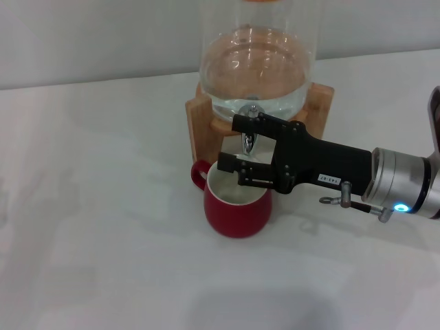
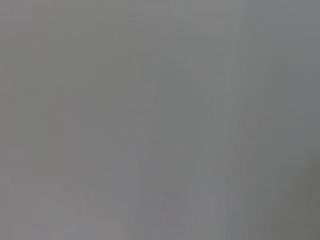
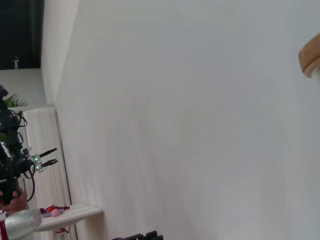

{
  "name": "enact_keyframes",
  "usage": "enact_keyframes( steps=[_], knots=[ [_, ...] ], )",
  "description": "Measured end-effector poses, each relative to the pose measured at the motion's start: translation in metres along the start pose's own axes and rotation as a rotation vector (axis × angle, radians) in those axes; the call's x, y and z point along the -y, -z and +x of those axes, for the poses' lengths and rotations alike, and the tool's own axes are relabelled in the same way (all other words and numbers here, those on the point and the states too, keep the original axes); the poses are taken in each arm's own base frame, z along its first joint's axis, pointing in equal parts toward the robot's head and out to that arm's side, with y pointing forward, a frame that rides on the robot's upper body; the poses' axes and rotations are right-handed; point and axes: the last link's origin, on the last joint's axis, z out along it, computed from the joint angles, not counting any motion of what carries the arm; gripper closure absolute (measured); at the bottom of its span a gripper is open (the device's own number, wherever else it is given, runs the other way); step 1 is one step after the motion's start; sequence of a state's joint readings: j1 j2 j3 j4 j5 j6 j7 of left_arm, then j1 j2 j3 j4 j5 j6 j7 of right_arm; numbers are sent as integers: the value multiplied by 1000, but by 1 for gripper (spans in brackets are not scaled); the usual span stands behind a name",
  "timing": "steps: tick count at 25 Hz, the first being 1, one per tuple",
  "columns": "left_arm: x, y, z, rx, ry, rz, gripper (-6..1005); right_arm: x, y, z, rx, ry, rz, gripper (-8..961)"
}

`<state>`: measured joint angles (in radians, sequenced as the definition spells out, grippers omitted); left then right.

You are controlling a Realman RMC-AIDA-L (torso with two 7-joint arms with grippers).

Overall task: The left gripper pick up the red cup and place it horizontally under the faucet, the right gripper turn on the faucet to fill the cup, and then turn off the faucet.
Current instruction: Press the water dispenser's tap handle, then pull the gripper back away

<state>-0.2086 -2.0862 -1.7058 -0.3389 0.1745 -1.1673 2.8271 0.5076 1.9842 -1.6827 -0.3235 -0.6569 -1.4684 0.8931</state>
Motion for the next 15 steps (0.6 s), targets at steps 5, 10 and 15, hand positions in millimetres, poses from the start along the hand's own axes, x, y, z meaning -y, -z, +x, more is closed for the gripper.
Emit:
enact_keyframes(
  steps=[5, 10, 15],
  knots=[
    [0, 0, 0, 0, 0, 0, 545, 0, 1, -1, 1, 2, 0, 129],
    [0, 0, 0, 0, 0, -1, 545, 1, 1, -1, 1, 3, 0, 129],
    [-1, 0, 0, -1, -2, -4, 545, 1, 4, 0, 1, 0, 9, 129]
  ],
)
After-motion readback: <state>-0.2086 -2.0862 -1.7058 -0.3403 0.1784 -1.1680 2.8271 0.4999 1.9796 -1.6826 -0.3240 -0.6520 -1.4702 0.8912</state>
